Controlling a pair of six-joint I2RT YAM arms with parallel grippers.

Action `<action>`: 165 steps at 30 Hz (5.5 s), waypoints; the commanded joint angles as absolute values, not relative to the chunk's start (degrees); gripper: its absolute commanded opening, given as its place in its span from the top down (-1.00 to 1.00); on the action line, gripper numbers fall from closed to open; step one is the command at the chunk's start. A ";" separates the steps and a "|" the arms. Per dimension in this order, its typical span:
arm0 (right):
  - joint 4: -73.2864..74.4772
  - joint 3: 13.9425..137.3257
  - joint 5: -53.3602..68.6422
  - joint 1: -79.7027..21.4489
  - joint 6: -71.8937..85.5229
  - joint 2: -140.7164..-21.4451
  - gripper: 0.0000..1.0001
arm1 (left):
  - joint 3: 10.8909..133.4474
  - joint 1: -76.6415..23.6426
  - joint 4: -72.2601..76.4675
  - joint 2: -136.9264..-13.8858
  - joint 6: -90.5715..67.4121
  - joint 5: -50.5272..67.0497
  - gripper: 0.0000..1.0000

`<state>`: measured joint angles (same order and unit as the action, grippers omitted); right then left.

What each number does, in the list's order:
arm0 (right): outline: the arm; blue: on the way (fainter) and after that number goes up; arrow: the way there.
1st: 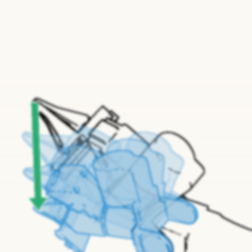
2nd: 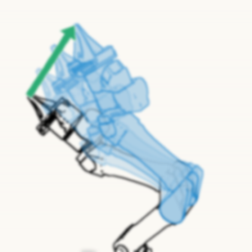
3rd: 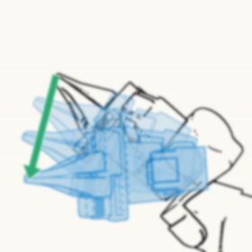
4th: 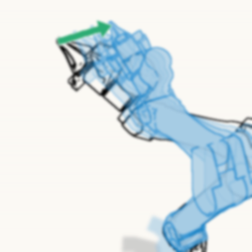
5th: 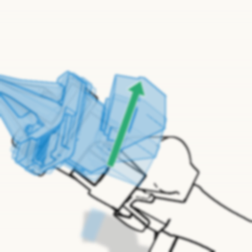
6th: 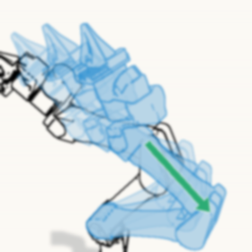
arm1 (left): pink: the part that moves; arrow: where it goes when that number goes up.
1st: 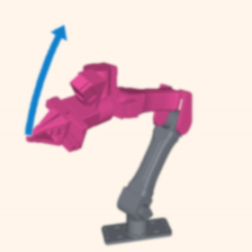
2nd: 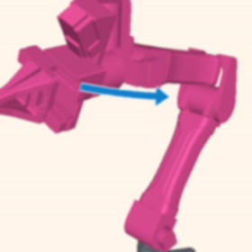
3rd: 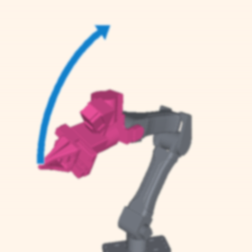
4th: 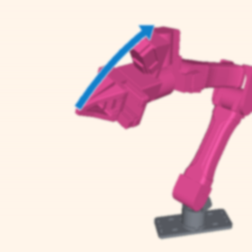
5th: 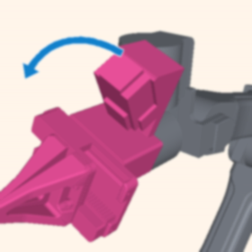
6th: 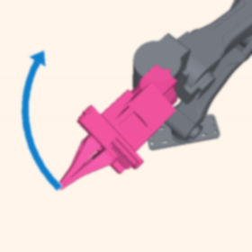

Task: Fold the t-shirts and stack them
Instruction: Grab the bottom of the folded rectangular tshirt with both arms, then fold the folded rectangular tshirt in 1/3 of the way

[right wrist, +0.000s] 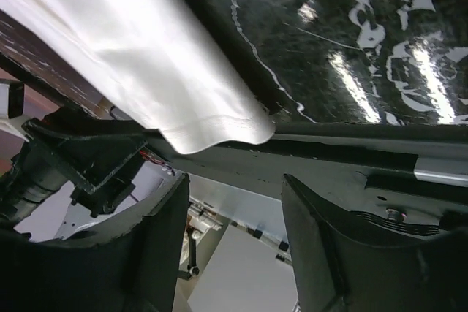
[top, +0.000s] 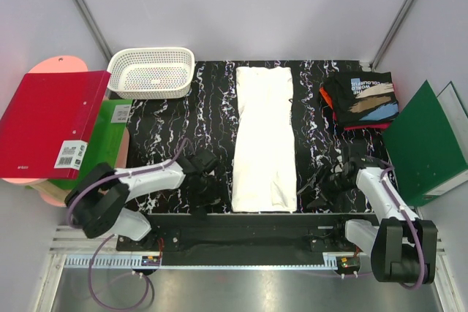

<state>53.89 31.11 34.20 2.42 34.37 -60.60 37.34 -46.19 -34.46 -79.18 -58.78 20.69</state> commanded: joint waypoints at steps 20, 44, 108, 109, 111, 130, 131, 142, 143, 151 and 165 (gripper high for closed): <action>38.95 20.48 37.61 2.55 38.32 -66.34 -0.12 | 45.70 -46.23 -26.54 -89.82 -56.17 19.96 -0.98; 36.36 31.36 53.62 2.55 28.93 -98.94 1.00 | 55.90 -45.79 -29.61 -103.80 -55.29 22.41 1.00; 35.77 88.33 36.37 1.58 39.46 -108.20 -0.01 | 92.73 -20.39 -34.71 -111.36 -40.96 36.14 -0.98; 35.86 87.90 37.08 1.41 39.64 -108.28 -0.01 | 92.20 -20.39 -36.63 -110.84 -39.48 35.43 -0.98; 35.68 87.10 38.75 1.06 40.69 -108.46 0.00 | 90.45 -20.39 -37.35 -110.48 -38.94 36.12 -0.98; 35.60 87.45 39.81 0.35 41.04 -111.80 0.02 | 99.05 -24.95 -35.86 -123.56 -43.59 41.75 -0.53; 35.60 87.45 39.90 0.35 41.04 -111.88 0.02 | 99.66 -25.22 -35.77 -123.92 -44.12 42.27 -0.47; 35.68 87.45 40.61 0.35 40.78 -112.85 0.03 | 105.72 -25.75 -34.89 -127.71 -47.11 43.16 1.00; 35.77 87.28 40.61 0.35 40.78 -112.68 0.03 | 107.39 -25.75 -34.72 -127.62 -46.94 42.89 1.00; 35.60 85.61 40.17 0.35 40.69 -112.24 0.03 | 112.94 -24.35 -29.36 -130.69 -51.06 41.66 1.00; 34.72 81.21 42.97 0.35 37.36 -105.30 0.68 | 101.43 -19.42 -25.49 -116.20 -47.55 39.37 -0.91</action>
<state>35.81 81.78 39.09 0.51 39.68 -111.92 104.22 -20.45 -28.60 -127.66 -50.33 38.46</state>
